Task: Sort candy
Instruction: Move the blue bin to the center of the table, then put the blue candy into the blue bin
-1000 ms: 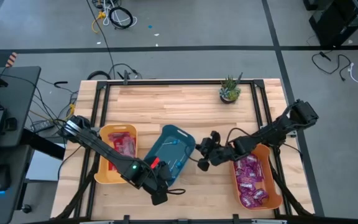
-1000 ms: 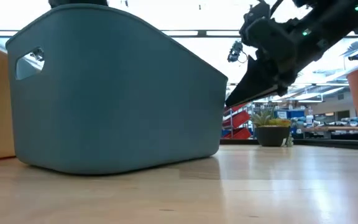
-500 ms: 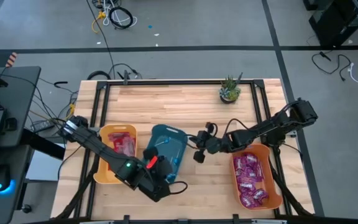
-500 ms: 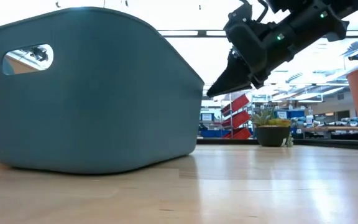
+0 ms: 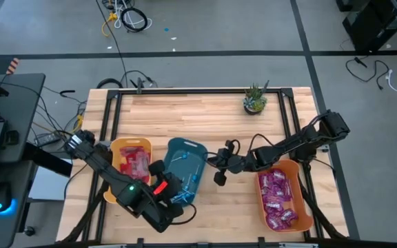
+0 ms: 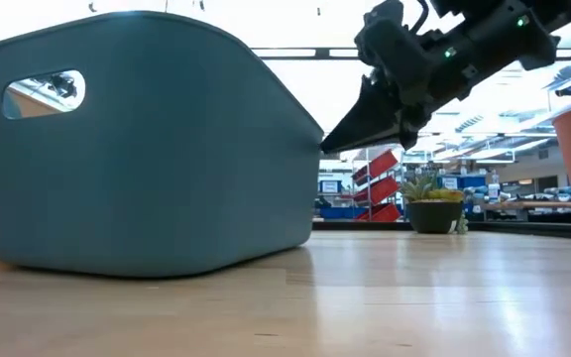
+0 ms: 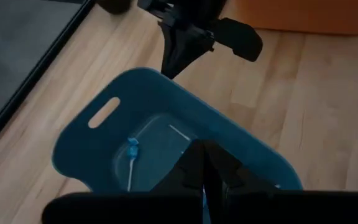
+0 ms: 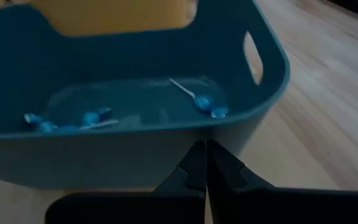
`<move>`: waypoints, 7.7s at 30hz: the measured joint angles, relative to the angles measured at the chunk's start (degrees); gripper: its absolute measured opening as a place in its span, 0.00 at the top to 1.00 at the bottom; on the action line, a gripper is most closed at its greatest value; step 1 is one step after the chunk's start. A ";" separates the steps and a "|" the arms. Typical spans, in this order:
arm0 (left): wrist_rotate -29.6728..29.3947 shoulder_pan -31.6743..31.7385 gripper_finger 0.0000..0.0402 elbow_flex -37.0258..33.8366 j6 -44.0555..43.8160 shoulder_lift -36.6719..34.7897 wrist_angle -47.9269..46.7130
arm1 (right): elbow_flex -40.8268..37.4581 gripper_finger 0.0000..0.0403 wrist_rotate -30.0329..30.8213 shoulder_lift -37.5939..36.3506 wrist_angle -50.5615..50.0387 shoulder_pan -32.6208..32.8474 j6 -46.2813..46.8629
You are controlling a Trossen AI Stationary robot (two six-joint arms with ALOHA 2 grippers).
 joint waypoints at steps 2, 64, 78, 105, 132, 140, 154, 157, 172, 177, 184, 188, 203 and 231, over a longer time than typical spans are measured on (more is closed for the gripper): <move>0.04 -0.67 1.00 0.01 -2.73 0.00 -1.82 | 0.03 1.00 -0.22 1.10 1.03 -0.43 -0.69; -6.71 -9.79 1.00 -0.02 -21.02 0.31 -9.53 | -0.03 1.00 -8.14 6.50 17.53 -6.83 -8.13; -7.30 -9.79 1.00 -0.02 -20.95 0.31 -9.06 | -0.03 1.00 -9.26 6.19 14.60 -9.34 -9.39; -8.02 -9.79 1.00 -0.06 -20.86 0.31 -9.21 | 0.01 1.00 -15.07 12.05 24.96 -9.34 -8.03; -10.29 -9.31 1.00 -0.08 -17.51 2.51 -6.63 | -0.01 1.00 -14.59 -21.95 -23.10 6.75 -1.34; -10.95 -9.18 1.00 -0.08 -9.61 2.51 -0.05 | -0.01 1.00 -12.56 -30.87 -38.40 15.54 13.30; -11.98 -8.90 1.00 -0.08 -4.30 2.51 2.83 | -0.03 1.00 -23.68 -41.18 -48.31 23.37 30.85; -11.96 -8.90 1.00 -0.08 -4.30 2.51 2.83 | -0.03 1.00 -23.84 -41.62 -54.78 24.14 33.79; -12.67 -8.90 1.00 -0.08 -4.32 2.49 2.83 | -0.03 1.00 -15.32 -32.11 -70.70 23.61 40.30; -12.92 -8.90 1.00 -0.08 -4.32 2.49 2.83 | -0.03 1.00 -15.20 -27.65 -65.95 22.99 34.88; -13.23 -8.90 1.00 -0.94 -4.34 2.47 2.89 | -0.03 1.00 -14.06 -23.89 -57.53 21.47 28.44; -13.25 -8.90 1.00 -2.90 -4.34 2.47 3.92 | -0.04 1.00 -13.06 -22.49 -54.37 19.58 25.80; -13.49 -8.90 1.00 -3.82 -4.36 2.47 3.94 | -0.04 1.00 -8.24 -17.17 -38.63 8.78 9.22; -13.53 -8.90 1.00 -3.84 -4.36 2.47 4.75 | -0.04 1.00 5.07 -20.24 -50.24 -14.23 -1.09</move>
